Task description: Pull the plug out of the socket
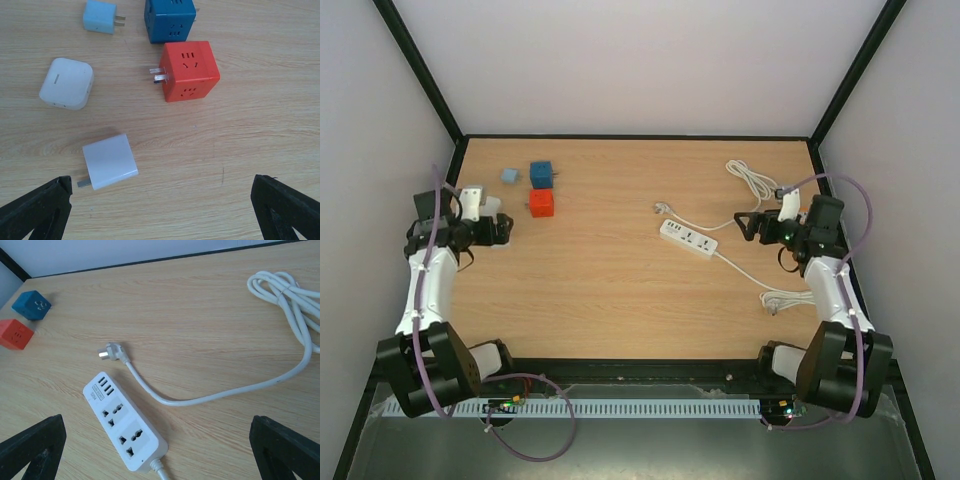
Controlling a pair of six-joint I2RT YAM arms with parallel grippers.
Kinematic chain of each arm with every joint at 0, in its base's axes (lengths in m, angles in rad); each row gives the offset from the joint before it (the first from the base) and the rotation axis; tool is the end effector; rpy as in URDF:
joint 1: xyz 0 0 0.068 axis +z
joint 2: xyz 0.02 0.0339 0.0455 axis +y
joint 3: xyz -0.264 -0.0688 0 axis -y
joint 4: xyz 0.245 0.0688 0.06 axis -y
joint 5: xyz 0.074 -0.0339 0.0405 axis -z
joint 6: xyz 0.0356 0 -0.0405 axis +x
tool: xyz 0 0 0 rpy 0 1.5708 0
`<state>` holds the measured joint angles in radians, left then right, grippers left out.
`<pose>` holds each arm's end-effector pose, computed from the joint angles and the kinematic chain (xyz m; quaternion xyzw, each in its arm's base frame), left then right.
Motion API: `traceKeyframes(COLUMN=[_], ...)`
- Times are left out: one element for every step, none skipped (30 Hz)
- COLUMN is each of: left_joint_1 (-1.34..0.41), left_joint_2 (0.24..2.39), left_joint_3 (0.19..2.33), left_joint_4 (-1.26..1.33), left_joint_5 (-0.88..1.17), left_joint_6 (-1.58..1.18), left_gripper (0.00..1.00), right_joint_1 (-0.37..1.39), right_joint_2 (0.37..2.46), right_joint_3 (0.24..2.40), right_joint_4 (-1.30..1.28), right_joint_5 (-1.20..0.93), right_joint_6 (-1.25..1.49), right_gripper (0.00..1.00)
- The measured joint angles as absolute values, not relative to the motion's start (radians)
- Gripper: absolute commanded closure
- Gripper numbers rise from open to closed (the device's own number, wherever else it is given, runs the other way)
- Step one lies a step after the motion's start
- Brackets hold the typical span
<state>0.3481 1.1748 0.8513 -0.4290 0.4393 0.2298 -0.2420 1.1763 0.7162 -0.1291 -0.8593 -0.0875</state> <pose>0.2374 0.0700 0.2635 0.0336 0.8990 -0.0810 0.4291 0.2449 -0.0327 0.2482 -0.1339 0.8146 0.2921 0.4829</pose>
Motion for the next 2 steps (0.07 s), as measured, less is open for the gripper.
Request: traceKeyframes(left_joint_1=[0.348,0.348], left_joint_2=[1.175,1.175], left_joint_3=[0.850,0.850], left_joint_4=[-0.427,-0.421], left_joint_5=[0.439,0.439], left_joint_6=[0.229,0.228], left_gripper=[0.00,0.00], right_joint_1=[-0.242,-0.242], right_joint_2=[1.171,1.169], right_joint_3=[0.715,0.715], right_joint_4=[-0.128,-0.128], right_joint_5=[-0.860,-0.860], right_joint_6=[-0.089,-0.090], right_gripper=[0.02,0.02])
